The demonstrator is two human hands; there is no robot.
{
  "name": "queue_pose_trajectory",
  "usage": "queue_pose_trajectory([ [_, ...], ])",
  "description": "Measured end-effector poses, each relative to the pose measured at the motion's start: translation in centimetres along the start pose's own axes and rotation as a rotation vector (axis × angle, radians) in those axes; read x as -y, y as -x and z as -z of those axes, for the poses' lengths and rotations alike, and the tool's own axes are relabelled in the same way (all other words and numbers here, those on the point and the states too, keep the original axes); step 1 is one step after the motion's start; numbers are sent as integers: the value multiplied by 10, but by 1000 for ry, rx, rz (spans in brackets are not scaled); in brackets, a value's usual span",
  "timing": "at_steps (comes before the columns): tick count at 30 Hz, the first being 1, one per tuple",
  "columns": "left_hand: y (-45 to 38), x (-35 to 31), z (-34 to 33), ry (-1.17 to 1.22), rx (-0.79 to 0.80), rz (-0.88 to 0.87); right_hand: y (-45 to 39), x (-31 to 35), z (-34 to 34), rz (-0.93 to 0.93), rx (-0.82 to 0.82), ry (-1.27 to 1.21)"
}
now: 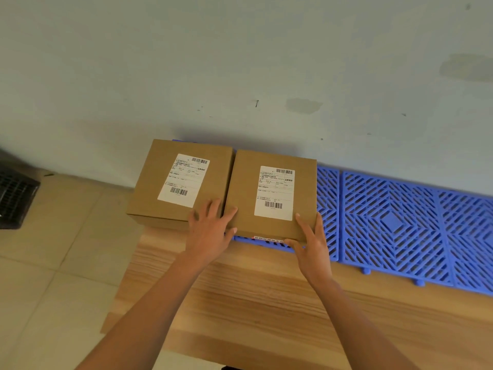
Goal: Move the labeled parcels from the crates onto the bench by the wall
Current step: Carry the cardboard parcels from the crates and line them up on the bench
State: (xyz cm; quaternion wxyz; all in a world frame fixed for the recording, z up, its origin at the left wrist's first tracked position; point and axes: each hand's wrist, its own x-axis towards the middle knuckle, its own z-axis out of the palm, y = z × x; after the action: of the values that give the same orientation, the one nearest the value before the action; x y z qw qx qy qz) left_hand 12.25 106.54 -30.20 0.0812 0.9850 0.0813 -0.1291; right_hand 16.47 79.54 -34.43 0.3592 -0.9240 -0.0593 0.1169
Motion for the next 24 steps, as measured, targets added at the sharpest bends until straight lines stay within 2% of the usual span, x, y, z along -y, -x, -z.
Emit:
queue_pose_trajectory([
  [5,1,-1,3,-1,-4,-4,4,8,1,-9,34,77],
  [10,-3,1,11,40,48,15,1,15,12,-35,135,149],
  [15,-10,-6,24,80,78,37,1,20,35,-66,169,133],
  [19,-8,-45,38,132,70,-39,18,20,74,-103,170,121],
  [24,4,-131,57,131,52,-213,57,1,142,-141,145,143],
])
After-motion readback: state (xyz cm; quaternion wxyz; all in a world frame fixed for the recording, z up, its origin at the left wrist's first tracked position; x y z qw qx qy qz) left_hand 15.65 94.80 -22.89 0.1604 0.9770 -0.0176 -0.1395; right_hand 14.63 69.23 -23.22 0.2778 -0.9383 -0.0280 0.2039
